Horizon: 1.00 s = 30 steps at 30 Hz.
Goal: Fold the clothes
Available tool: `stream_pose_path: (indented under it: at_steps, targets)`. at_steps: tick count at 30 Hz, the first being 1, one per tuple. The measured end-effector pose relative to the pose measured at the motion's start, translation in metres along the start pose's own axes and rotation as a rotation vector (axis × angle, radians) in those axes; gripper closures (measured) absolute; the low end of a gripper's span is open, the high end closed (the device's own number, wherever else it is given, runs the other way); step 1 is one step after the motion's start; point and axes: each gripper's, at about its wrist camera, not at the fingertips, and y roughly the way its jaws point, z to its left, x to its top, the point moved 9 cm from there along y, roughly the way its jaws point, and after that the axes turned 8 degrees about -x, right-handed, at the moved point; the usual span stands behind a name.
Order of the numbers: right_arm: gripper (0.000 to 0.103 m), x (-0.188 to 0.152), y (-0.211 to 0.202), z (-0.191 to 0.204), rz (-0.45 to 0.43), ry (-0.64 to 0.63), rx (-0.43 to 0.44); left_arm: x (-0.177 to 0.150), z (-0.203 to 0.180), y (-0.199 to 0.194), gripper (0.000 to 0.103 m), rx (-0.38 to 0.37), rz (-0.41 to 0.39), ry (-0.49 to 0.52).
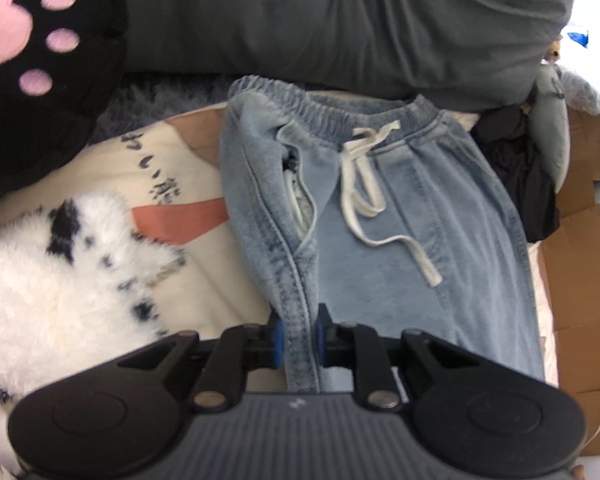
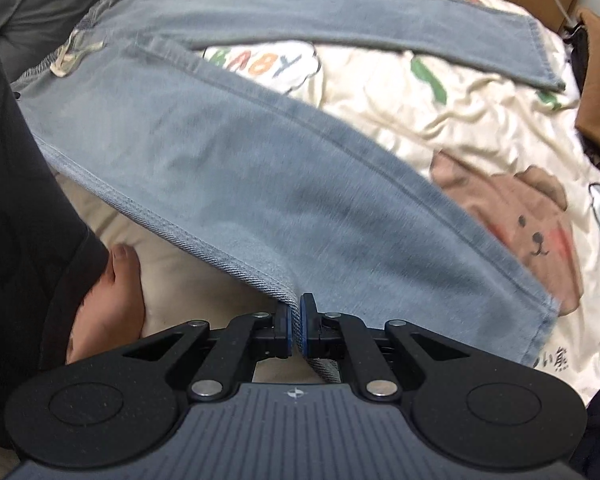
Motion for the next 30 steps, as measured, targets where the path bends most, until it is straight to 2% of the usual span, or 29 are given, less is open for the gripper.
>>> stream_pose_path:
  at_steps: [16,24,30]
  targets:
    - [0.102,0.099,-0.060,-0.041,-0.125,-0.014,-0.142,0.037,-0.112,-0.014,0.087,-0.185,-0.029,0.099]
    - [0.102,0.134,-0.086,-0.051,-0.123,-0.026,-0.176,0.056,-0.147,-0.012,0.087,-0.212,-0.025,0.127]
    - [0.102,0.163,-0.099,-0.056,-0.102,-0.059,-0.219,0.067,-0.170,-0.013,0.087,-0.261,-0.016,0.159]
